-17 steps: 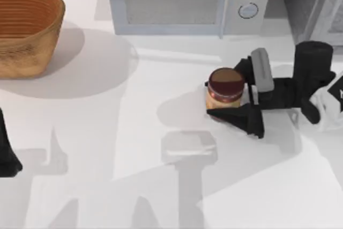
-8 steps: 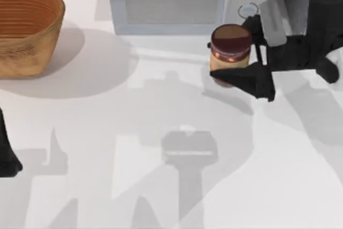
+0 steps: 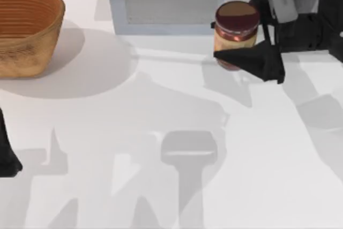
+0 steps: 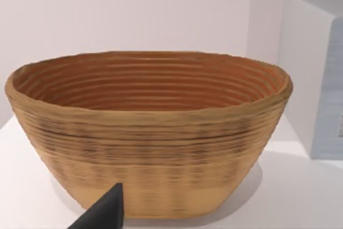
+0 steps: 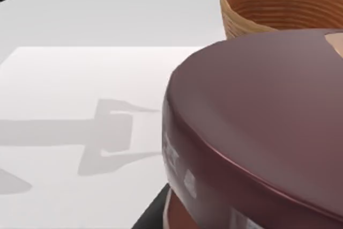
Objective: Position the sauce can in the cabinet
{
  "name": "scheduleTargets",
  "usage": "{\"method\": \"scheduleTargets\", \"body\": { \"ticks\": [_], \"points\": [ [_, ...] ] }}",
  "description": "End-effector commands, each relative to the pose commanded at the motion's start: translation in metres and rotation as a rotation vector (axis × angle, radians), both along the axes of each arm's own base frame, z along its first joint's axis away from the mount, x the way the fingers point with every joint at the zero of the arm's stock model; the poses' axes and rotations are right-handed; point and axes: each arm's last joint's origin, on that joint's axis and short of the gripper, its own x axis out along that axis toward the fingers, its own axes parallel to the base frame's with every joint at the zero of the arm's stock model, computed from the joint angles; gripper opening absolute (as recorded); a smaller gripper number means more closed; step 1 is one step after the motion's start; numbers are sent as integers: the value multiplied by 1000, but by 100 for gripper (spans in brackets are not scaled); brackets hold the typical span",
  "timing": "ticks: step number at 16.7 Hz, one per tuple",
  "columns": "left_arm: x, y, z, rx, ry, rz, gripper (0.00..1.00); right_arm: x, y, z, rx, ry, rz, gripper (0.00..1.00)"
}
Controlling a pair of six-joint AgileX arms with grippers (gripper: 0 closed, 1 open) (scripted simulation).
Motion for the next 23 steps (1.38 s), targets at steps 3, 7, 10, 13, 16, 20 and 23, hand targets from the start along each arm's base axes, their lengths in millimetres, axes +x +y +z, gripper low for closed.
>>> {"method": "scheduleTargets", "body": {
  "ticks": [3, 7, 10, 13, 16, 20, 23],
  "points": [
    [0, 0, 0, 0, 0, 0, 100, -1, -1, 1, -2, -1, -7, 0],
    [0, 0, 0, 0, 0, 0, 100, -21, -14, 32, -23, -23, -123, 0],
    [0, 0, 0, 0, 0, 0, 100, -56, -31, 65, -43, -41, -277, 0],
    [0, 0, 0, 0, 0, 0, 100, -106, -51, 91, -58, -49, -473, 0],
    [0, 0, 0, 0, 0, 0, 100, -163, -70, 98, -59, -50, -695, 0],
    [0, 0, 0, 0, 0, 0, 100, -231, -91, 77, -36, -46, -1005, 0],
    [0, 0, 0, 0, 0, 0, 100, -266, -103, 47, -4, -49, -1221, 0]
  ]
}}
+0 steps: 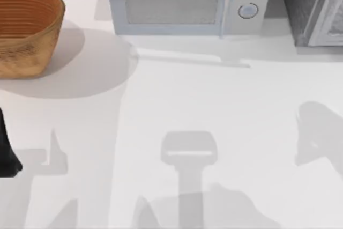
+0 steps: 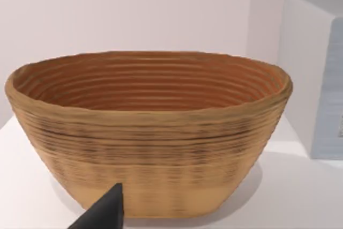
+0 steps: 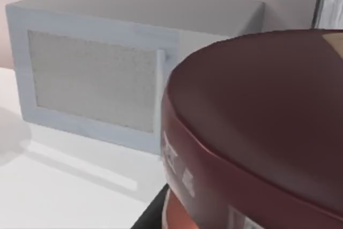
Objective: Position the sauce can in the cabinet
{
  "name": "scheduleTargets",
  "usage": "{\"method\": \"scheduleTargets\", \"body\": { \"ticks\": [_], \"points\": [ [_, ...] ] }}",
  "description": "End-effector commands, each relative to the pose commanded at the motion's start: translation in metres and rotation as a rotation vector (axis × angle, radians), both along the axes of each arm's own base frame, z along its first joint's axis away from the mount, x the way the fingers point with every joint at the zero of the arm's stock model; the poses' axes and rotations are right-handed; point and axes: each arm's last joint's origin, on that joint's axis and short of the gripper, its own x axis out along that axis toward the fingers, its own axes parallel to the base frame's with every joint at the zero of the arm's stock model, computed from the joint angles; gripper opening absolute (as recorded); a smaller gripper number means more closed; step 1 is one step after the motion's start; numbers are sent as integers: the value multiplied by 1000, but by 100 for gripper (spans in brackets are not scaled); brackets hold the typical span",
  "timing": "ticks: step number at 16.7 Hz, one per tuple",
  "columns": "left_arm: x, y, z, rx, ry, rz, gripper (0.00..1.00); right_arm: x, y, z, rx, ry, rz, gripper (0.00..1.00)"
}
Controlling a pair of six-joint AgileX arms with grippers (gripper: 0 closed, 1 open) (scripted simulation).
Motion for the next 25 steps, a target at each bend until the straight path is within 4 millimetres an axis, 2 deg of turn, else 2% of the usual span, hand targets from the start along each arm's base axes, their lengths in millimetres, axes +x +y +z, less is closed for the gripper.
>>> {"method": "scheduleTargets", "body": {
  "ticks": [3, 7, 15, 17, 19, 22, 25],
  "points": [
    [0, 0, 0, 0, 0, 0, 100, -19, -8, -29, 27, -31, -175, 0],
    [0, 0, 0, 0, 0, 0, 100, -26, -14, -53, 50, -62, -314, 0],
    [0, 0, 0, 0, 0, 0, 100, -27, -14, -54, 55, -66, -330, 0],
    [0, 0, 0, 0, 0, 0, 100, -27, -14, -40, 58, -65, -337, 0],
    [0, 0, 0, 0, 0, 0, 100, -27, -14, -16, 61, -63, -345, 0],
    [0, 0, 0, 0, 0, 0, 100, -23, -12, 38, 64, -58, -352, 0],
    [0, 0, 0, 0, 0, 0, 100, -9, -8, 102, 63, -47, -356, 0]
  ]
}}
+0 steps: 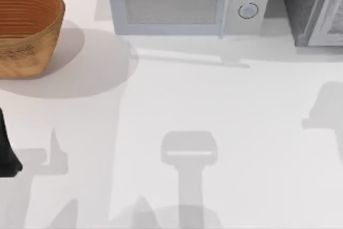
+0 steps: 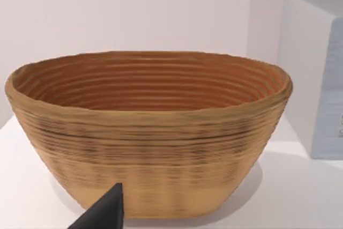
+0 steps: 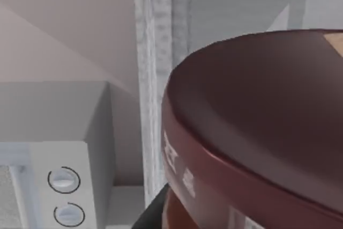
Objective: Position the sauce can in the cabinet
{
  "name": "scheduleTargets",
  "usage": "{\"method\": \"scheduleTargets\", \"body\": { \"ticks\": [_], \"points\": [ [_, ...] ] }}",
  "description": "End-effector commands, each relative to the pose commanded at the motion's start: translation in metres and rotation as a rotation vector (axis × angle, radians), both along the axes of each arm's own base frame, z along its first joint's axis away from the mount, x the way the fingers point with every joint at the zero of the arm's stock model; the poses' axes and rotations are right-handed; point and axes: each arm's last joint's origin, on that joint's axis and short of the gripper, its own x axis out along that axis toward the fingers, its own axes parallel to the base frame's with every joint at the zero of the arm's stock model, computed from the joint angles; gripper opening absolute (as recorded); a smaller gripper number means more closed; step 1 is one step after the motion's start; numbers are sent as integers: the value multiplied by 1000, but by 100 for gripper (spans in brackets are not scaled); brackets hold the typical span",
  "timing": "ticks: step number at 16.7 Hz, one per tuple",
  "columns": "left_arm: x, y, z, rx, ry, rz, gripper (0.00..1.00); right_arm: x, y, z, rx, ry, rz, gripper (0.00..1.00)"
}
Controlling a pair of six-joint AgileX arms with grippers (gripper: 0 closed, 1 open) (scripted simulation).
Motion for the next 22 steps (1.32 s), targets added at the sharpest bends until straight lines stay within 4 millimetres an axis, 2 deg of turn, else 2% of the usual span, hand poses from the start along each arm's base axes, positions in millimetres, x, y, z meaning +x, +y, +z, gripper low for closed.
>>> {"method": "scheduleTargets", "body": {
  "ticks": [3, 6, 9, 11, 15, 22],
  "points": [
    [0, 0, 0, 0, 0, 0, 100, 24, 6, 64, -3, 15, 1, 0],
    [0, 0, 0, 0, 0, 0, 100, 55, 15, 119, -8, 25, 6, 0],
    [0, 0, 0, 0, 0, 0, 100, 85, 25, 162, -12, 21, 13, 0],
    [0, 0, 0, 0, 0, 0, 100, 101, 32, 183, -14, 11, 18, 0],
    [0, 0, 0, 0, 0, 0, 100, 120, 41, 208, -13, -12, 25, 0],
    [0, 0, 0, 0, 0, 0, 100, 123, 42, 211, -10, -18, 23, 0]
  ]
}}
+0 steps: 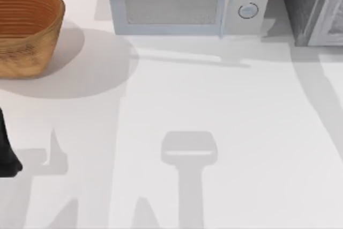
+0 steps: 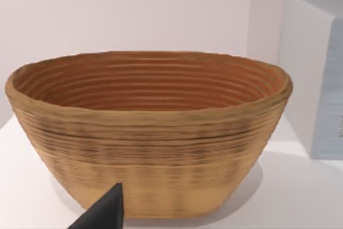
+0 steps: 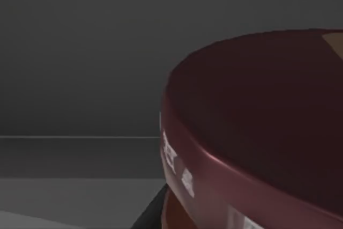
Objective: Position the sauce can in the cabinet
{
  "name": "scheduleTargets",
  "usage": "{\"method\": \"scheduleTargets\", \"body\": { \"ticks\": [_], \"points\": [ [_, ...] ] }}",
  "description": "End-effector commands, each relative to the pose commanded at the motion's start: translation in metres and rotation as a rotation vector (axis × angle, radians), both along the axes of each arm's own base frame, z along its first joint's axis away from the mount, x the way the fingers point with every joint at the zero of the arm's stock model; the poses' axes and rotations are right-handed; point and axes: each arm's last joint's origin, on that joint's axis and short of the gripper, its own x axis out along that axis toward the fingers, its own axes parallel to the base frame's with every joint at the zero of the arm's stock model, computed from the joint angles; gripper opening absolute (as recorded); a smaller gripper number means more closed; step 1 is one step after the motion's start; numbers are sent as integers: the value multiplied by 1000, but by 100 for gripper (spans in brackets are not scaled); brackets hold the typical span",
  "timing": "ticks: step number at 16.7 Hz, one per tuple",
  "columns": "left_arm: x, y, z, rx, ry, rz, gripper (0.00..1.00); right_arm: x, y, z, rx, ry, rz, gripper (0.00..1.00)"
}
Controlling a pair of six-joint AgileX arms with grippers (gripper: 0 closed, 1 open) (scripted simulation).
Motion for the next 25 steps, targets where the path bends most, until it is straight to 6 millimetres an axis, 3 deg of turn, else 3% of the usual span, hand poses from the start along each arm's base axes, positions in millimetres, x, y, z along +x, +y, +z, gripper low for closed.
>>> {"method": "scheduleTargets", "body": {
  "ticks": [4, 7, 10, 12, 18, 25],
  "points": [
    [0, 0, 0, 0, 0, 0, 100, 18, 1, 5, 9, -17, 11, 0],
    [0, 0, 0, 0, 0, 0, 100, 63, 3, 5, 9, -20, 7, 0],
    [0, 0, 0, 0, 0, 0, 100, 120, 5, -12, 3, 10, 1, 0],
    [0, 0, 0, 0, 0, 0, 100, 140, 2, -17, 3, 4, 0, 0],
    [0, 0, 0, 0, 0, 0, 100, 150, -1, -20, 0, 0, 0, 0],
    [0, 0, 0, 0, 0, 0, 100, 150, -1, -20, 0, 0, 0, 53]
  ]
}}
